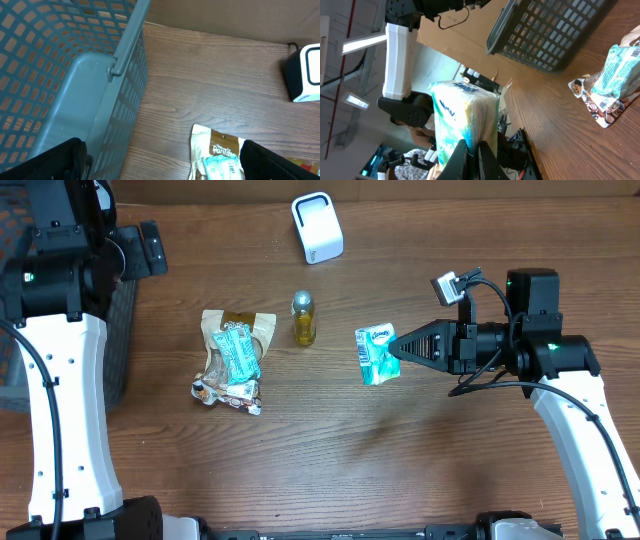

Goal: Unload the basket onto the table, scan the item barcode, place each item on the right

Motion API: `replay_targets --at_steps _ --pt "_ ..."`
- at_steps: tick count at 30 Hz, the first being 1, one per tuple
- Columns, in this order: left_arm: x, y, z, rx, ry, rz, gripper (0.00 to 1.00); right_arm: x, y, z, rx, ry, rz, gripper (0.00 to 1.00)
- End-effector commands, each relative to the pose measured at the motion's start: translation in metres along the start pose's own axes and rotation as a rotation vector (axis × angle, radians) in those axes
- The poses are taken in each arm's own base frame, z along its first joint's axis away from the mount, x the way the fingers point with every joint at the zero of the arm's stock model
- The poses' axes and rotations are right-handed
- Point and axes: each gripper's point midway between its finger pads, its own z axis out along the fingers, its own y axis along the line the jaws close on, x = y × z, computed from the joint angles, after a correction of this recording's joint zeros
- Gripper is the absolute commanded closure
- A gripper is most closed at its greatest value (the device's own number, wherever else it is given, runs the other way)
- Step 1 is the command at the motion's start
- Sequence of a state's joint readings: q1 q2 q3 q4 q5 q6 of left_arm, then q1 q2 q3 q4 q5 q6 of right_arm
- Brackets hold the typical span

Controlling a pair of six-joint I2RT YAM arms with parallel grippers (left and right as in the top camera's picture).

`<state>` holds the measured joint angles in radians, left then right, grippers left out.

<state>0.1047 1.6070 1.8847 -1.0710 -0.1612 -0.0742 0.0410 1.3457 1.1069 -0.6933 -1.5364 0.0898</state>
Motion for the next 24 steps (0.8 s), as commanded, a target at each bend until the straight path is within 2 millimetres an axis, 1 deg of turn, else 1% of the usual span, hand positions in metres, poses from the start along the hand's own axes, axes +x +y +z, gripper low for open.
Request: replay_targets --at_steps 1,5,8,12,17,19,20,23,24 --pt "0.000 -0.001 0.001 0.002 0.003 0.016 0.01 0.000 0.012 0.001 -0.034 0.009 -0.034 0.96" --pt "0.000 -0.001 0.001 0.002 0.003 0.016 0.01 -0.001 0.008 0.001 -0.014 0.006 -0.032 0.96" --pt "0.000 -0.001 0.001 0.002 0.003 0.016 0.00 -0.002 -0.005 0.001 0.060 -0.006 -0.006 0.96" --pt "0.000 -0.001 0.001 0.002 0.003 0.016 0.00 -0.002 -0.030 -0.003 0.206 -0.030 0.065 0.96" --pt "0.000 -0.001 0.001 0.002 0.003 0.016 0.00 0.002 -0.063 -0.013 0.404 -0.050 0.123 0.96" --pt "0.000 -0.001 0.001 0.001 0.003 0.016 0.00 0.007 -0.080 -0.021 0.513 -0.055 0.160 0.96" --pt "0.000 -0.001 0.001 0.002 0.003 0.016 0.00 0.012 -0.093 -0.029 0.597 -0.055 0.187 0.96" --pt "0.000 -0.001 0.001 0.002 0.003 0.016 0.01 0.024 -0.116 -0.042 0.781 -0.032 0.219 0.96" --pt "0.000 -0.001 0.001 0.002 0.003 0.016 0.01 0.027 -0.121 -0.044 0.818 -0.023 0.220 0.96"
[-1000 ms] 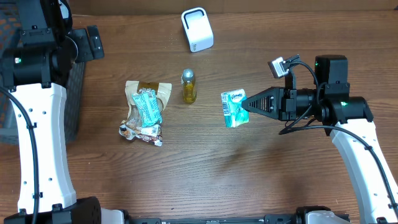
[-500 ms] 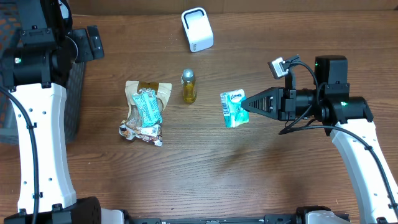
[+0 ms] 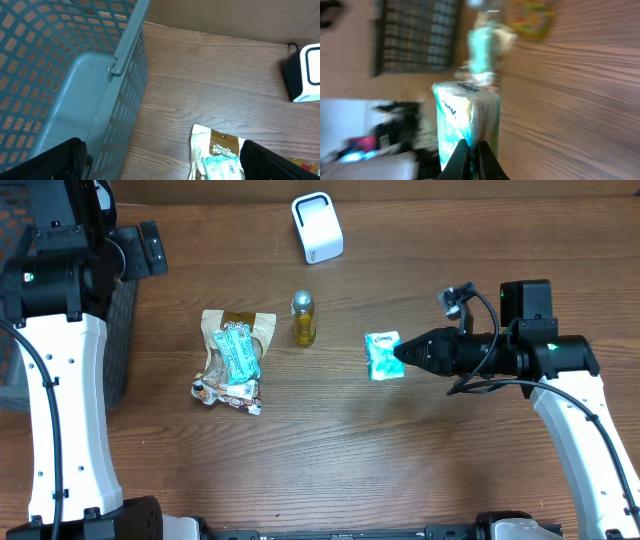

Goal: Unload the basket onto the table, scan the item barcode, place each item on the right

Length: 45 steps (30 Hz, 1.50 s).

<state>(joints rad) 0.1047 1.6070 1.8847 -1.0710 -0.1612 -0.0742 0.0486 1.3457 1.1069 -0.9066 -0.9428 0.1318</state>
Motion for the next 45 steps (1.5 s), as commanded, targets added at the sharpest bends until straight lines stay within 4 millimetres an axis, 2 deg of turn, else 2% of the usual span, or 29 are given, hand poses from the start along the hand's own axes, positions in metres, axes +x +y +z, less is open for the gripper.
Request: replay_targets --at_steps 1,8,12,14,18,25,29,34,36,41,45 --pt "0.000 -0.001 0.001 0.002 0.003 0.016 0.00 -0.001 -0.035 0.002 0.270 -0.019 -0.031 0.96" --pt "0.000 -0.001 0.001 0.002 0.003 0.016 0.01 0.004 -0.068 0.016 0.543 -0.010 -0.046 0.96" --pt "0.000 -0.001 0.001 0.002 0.003 0.016 0.01 -0.003 -0.070 0.026 0.604 -0.030 -0.073 0.97" --pt "0.000 -0.001 0.001 0.002 0.003 0.016 0.01 -0.009 -0.065 0.027 0.611 -0.031 -0.078 0.97" --pt "0.000 -0.001 0.001 0.002 0.003 0.016 0.00 -0.032 -0.050 0.008 0.689 -0.035 -0.070 0.97" --pt "0.000 -0.001 0.001 0.002 0.003 0.016 0.00 -0.069 -0.011 -0.014 0.727 -0.033 -0.094 0.96" --pt "0.000 -0.001 0.001 0.002 0.003 0.016 0.00 -0.076 -0.013 -0.013 0.786 -0.014 -0.115 0.96" --pt "0.000 -0.001 0.001 0.002 0.003 0.016 0.01 -0.063 -0.025 0.015 0.798 0.069 -0.077 0.96" --pt "0.000 -0.001 0.001 0.002 0.003 0.016 0.00 -0.058 -0.037 0.027 0.809 0.087 -0.030 0.96" --pt "0.000 -0.001 0.001 0.002 0.003 0.016 0.01 -0.042 -0.066 0.075 0.727 0.199 0.035 0.96" --pt "0.000 -0.001 0.001 0.001 0.003 0.016 0.01 -0.038 -0.098 0.089 0.792 0.202 0.090 0.96"
